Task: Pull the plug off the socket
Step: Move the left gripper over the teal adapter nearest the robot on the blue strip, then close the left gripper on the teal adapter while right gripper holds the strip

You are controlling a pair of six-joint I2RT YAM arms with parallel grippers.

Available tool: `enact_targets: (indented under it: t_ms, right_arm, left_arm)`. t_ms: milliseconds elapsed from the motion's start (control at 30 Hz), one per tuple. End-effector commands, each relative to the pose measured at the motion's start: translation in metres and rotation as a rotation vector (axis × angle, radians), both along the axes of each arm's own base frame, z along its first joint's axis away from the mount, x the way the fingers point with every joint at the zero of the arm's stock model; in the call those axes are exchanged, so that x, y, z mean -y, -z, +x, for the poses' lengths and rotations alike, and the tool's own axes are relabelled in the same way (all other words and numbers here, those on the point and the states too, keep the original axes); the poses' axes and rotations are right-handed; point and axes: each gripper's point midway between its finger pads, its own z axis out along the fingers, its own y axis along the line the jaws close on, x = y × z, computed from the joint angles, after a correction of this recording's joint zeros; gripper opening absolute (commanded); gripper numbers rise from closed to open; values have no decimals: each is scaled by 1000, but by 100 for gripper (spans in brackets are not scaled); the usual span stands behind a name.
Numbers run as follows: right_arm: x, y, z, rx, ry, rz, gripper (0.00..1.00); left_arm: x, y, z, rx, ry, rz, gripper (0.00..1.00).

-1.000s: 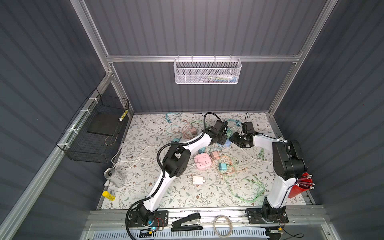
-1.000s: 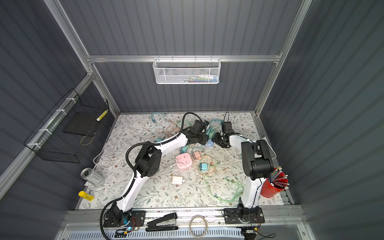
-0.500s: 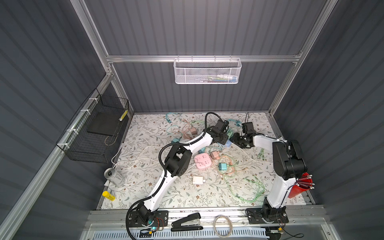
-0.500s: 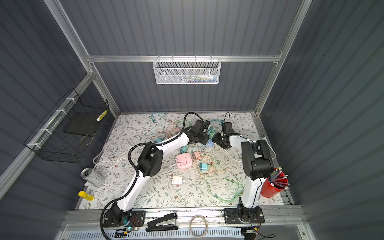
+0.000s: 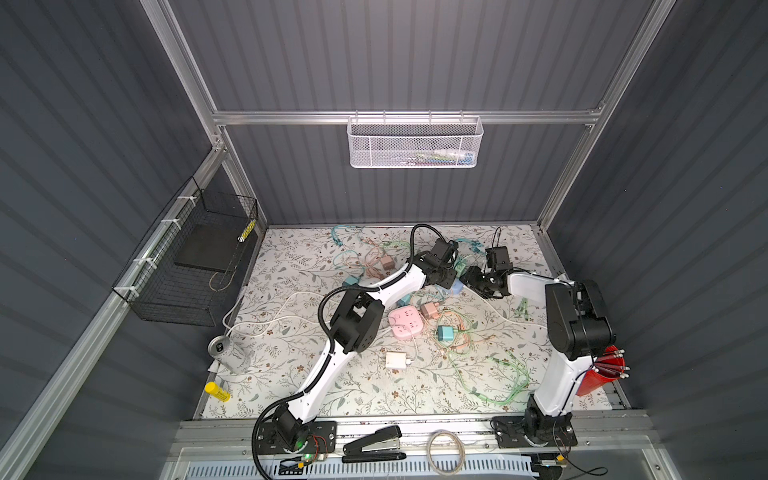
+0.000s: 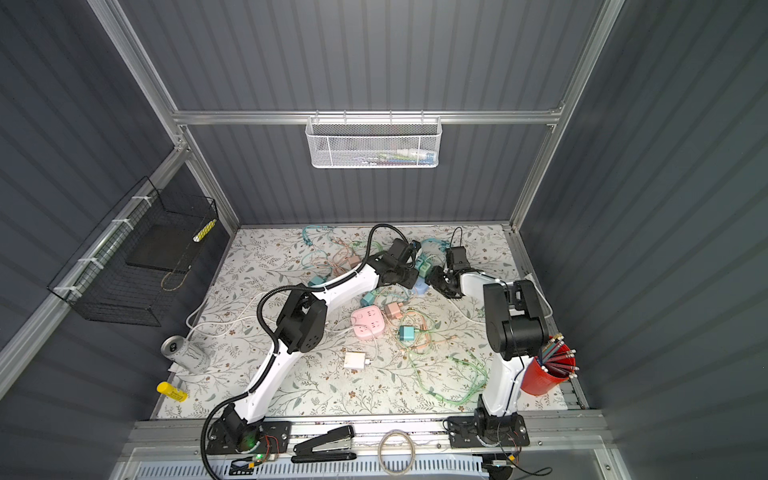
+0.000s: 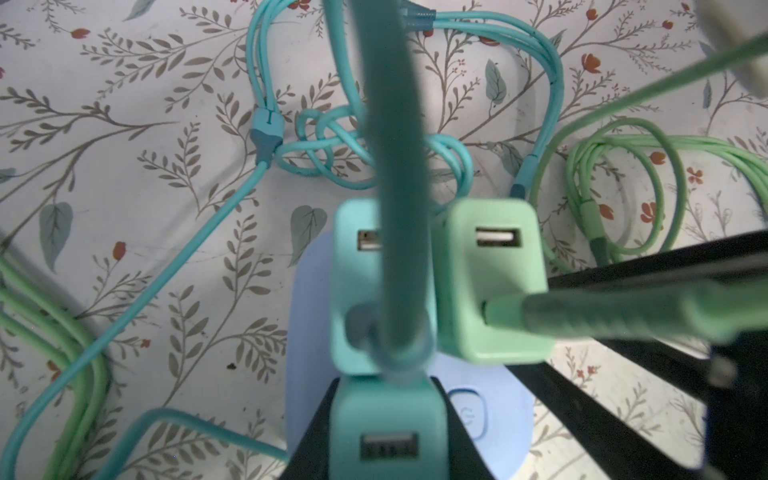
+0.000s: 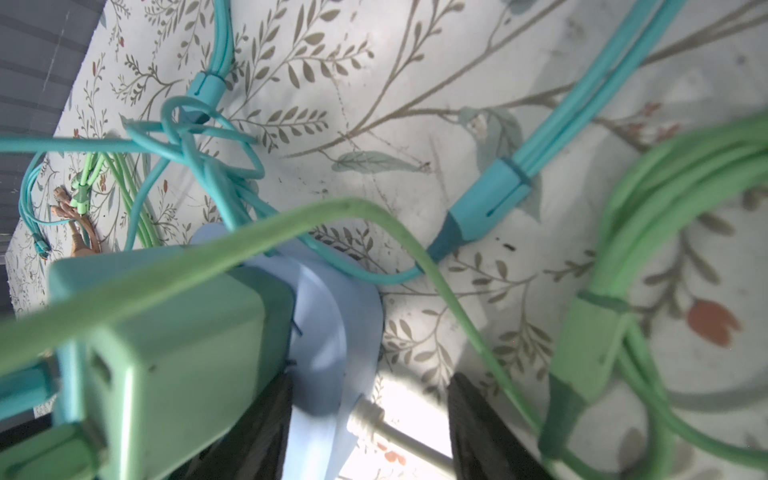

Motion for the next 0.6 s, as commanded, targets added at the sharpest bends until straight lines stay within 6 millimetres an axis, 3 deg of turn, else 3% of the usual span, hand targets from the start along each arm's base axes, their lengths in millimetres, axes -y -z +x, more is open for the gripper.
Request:
enact_targets:
  t_ms: [0,233,567]
  right_arm:
    - [3,10,-10,-38,10,-10,62]
    - [6,8,-13,-36,18,-25,63]
    - [6,7,-14,-36,16,-21,62]
  left_arm:
    - [18,-1,-12,-20,76,-30,27]
    - [21,0,-14,-23,86,-36,34]
    - [9,-12,-9,14,28,-18,43]
